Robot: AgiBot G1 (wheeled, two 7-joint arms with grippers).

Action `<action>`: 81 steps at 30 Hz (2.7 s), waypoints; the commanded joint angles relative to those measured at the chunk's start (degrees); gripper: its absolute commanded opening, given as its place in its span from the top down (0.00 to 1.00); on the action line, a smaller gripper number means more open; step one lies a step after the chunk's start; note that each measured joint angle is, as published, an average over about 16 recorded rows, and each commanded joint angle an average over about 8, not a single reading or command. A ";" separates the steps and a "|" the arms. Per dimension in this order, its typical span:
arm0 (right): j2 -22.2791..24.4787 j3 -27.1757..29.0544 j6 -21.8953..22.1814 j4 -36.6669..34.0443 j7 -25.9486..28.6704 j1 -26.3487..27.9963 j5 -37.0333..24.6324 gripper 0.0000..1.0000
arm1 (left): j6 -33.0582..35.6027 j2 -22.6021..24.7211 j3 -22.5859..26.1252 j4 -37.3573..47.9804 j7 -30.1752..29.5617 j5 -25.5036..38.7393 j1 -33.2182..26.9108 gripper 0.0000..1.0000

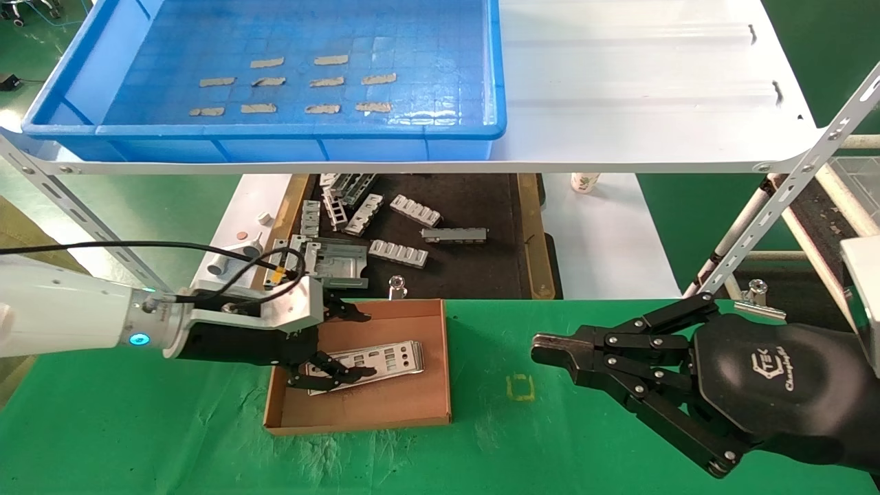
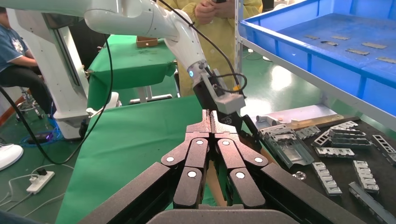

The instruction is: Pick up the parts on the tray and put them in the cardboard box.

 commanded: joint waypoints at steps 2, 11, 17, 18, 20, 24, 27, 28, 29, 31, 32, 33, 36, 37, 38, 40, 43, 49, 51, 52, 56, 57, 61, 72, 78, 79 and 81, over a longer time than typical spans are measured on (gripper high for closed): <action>0.00 0.00 0.00 0.00 0.00 0.00 0.00 0.90 | 1.96 -0.47 -0.46 0.35 0.05 -0.74 -0.52 0.00; 0.00 0.00 0.00 0.00 0.00 0.00 0.00 0.00 | 2.73 -3.44 -4.71 -6.63 -4.22 -3.52 2.92 0.00; 0.00 0.00 0.00 0.00 0.00 0.00 0.00 0.00 | 2.89 -6.22 -8.50 -13.76 -8.54 -5.72 6.41 0.00; 0.00 0.00 0.00 0.00 0.00 0.00 0.00 0.00 | 2.92 -6.69 -9.14 -14.97 -9.27 -6.09 7.00 0.00; 0.00 0.00 0.00 0.00 0.00 0.00 0.00 0.00 | 2.97 -7.61 -10.39 -17.33 -10.70 -6.82 8.15 0.00; 0.00 0.00 0.00 0.00 0.00 0.00 0.00 0.00 | 3.08 -9.47 -12.93 -22.11 -13.59 -8.29 10.49 0.00; 0.00 0.00 0.00 0.00 0.00 0.00 0.00 0.00 | 3.16 -10.86 -14.82 -25.67 -15.75 -9.39 12.23 0.00; 0.00 0.00 0.00 0.00 0.00 0.00 0.00 0.00 | 3.19 -11.33 -15.46 -26.87 -16.47 -9.76 12.82 0.00; 0.00 0.00 0.00 0.00 0.00 0.00 0.00 0.00 | 3.21 -11.78 -16.08 -28.04 -17.18 -10.12 13.39 0.00; 0.00 0.00 0.00 0.00 0.00 0.00 0.00 0.00 | 3.27 -12.72 -17.35 -30.44 -18.63 -10.86 14.57 0.00; 0.00 0.00 0.00 0.00 0.00 0.00 0.00 0.00 | 3.29 -13.17 -17.97 -31.60 -19.33 -11.22 15.14 0.00; 0.00 0.00 0.00 0.00 0.00 0.00 0.00 0.00 | 3.32 -13.64 -18.61 -32.81 -20.06 -11.59 15.72 0.00; 0.00 0.00 0.00 0.00 0.00 0.00 0.00 0.00 | 3.40 -15.03 -20.50 -36.37 -22.22 -12.69 17.47 0.00; 0.00 0.00 0.00 0.00 0.00 0.00 0.00 0.00 | 3.43 -15.50 -21.14 -37.57 -22.94 -13.06 18.05 0.00; 0.00 0.00 0.00 0.00 0.00 0.00 0.00 0.00 | 3.45 -15.95 -21.76 -38.73 -23.65 -13.42 18.62 0.00; 0.00 0.00 0.00 0.00 0.00 0.00 0.00 0.00 | 3.51 -16.88 -23.03 -41.13 -25.10 -14.16 19.80 0.00; 0.00 0.00 0.00 0.00 0.00 0.00 0.00 0.00 | 3.59 -18.27 -24.93 -44.70 -27.26 -15.26 21.54 0.00; 0.00 0.00 0.00 0.00 0.00 0.00 0.00 0.00 | 3.75 -21.05 -28.72 -51.83 -31.57 -17.46 25.03 0.00; 0.00 0.00 0.00 0.00 0.00 0.00 0.00 0.00 | 3.80 -21.97 -29.98 -54.20 -33.01 -18.19 26.19 0.00; 0.00 0.00 0.00 0.00 0.00 0.00 0.00 0.00 | 3.83 -22.44 -30.62 -55.40 -33.74 -18.56 26.78 0.00; 0.00 0.00 0.00 0.00 0.00 0.00 0.00 0.00 | 3.93 -24.29 -33.13 -60.14 -36.60 -20.02 29.10 0.00; 0.00 0.00 0.00 0.00 0.00 0.00 0.00 0.00 | 3.96 -24.76 -33.77 -61.34 -37.33 -20.39 29.69 0.00; 0.00 0.00 0.00 0.00 0.00 0.00 0.00 0.00 | 4.07 -26.61 -36.30 -66.10 -40.21 -21.86 32.02 0.00; 0.01 0.00 0.02 -0.02 0.00 -0.02 0.01 0.00 | 4.29 -29.17 -39.79 -72.67 -43.64 -24.03 35.22 0.00; 0.01 0.00 0.02 -0.02 0.00 -0.02 0.01 0.00 | 4.24 -28.85 -39.36 -71.79 -43.30 -23.75 34.83 0.00; 0.01 0.00 0.02 -0.02 0.00 -0.02 0.01 0.00 | 4.24 -28.80 -39.29 -71.67 -43.26 -23.70 34.77 0.00; 0.01 0.00 0.02 -0.02 0.00 -0.02 0.01 0.00 | 4.23 -28.71 -39.18 -71.45 -43.18 -23.62 34.66 0.00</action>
